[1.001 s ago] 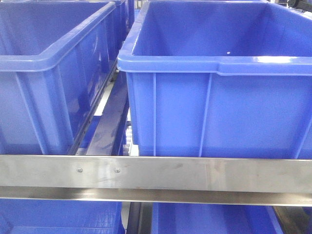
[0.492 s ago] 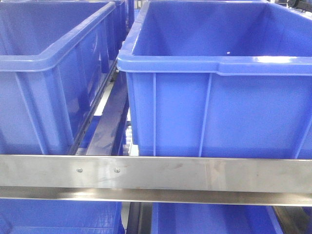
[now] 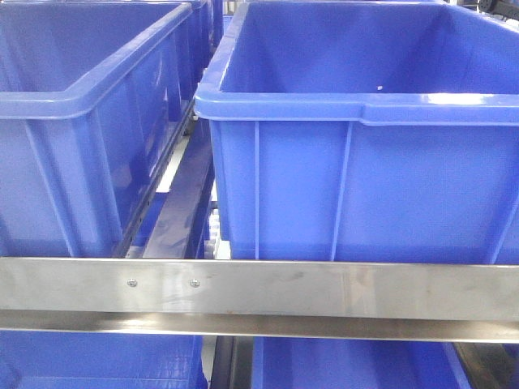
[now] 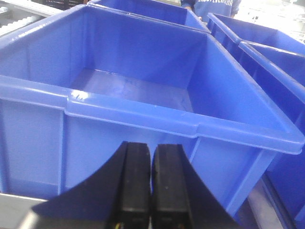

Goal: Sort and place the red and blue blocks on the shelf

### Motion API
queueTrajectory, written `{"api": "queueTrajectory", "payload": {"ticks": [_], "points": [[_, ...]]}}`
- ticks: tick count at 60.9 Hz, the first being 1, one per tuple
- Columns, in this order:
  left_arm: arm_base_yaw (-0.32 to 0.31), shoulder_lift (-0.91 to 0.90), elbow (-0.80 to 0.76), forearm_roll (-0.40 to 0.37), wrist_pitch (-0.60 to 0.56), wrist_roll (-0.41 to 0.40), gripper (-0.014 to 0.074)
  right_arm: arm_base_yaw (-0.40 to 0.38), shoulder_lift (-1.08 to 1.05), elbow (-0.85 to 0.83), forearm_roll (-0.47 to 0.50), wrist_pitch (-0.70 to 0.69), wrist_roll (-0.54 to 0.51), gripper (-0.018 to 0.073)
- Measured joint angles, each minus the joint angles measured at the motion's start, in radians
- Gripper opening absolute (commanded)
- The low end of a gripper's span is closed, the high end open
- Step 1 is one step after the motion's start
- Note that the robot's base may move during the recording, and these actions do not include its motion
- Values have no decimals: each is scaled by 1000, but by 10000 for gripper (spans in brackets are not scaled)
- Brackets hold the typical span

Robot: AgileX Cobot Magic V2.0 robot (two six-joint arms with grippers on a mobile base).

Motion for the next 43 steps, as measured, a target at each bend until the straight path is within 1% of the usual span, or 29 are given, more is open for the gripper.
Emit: {"api": "queueTrajectory", "payload": {"ticks": [2, 11, 16, 43], "points": [[0, 0, 0, 0, -2, 8, 122, 0, 0, 0, 0, 0, 0, 48], [0, 0, 0, -33, -3, 88, 122, 0, 0, 0, 0, 0, 0, 48], [0, 0, 0, -40, -3, 105, 122, 0, 0, 0, 0, 0, 0, 48], [0, 0, 0, -44, -3, 112, 122, 0, 0, 0, 0, 0, 0, 48]]}}
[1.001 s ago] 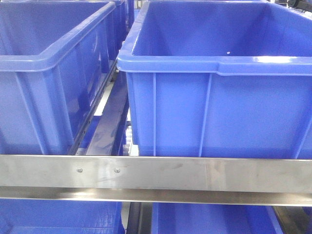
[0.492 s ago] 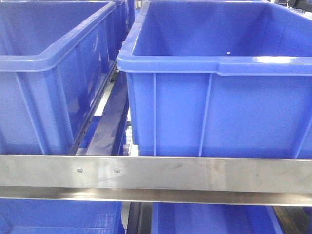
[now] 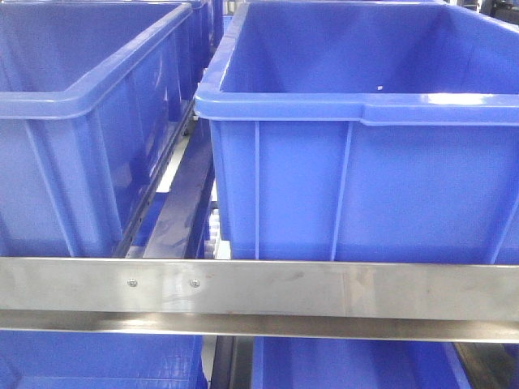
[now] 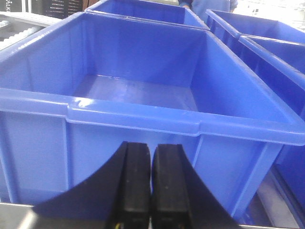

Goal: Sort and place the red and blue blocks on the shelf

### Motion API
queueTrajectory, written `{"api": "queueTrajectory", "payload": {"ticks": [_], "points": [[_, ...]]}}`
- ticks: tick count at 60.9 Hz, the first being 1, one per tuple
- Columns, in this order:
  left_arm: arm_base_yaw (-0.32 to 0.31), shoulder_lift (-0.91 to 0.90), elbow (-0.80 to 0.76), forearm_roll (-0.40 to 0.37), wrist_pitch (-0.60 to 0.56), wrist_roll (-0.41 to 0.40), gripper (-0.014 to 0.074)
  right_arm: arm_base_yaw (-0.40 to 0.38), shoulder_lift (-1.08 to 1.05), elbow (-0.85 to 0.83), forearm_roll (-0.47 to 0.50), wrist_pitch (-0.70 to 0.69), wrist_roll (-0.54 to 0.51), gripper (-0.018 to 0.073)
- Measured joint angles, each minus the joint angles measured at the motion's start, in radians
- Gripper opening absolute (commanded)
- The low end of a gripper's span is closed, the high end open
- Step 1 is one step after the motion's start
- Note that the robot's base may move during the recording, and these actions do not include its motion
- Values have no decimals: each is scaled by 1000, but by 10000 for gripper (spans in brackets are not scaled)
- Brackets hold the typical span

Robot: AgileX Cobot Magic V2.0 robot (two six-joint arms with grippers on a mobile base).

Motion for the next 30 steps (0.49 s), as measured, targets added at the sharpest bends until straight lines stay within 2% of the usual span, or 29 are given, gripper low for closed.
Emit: {"api": "queueTrajectory", "payload": {"ticks": [30], "points": [[0, 0, 0, 0, 0, 2, 122, 0, 0, 0, 0, 0, 0, 48]]}}
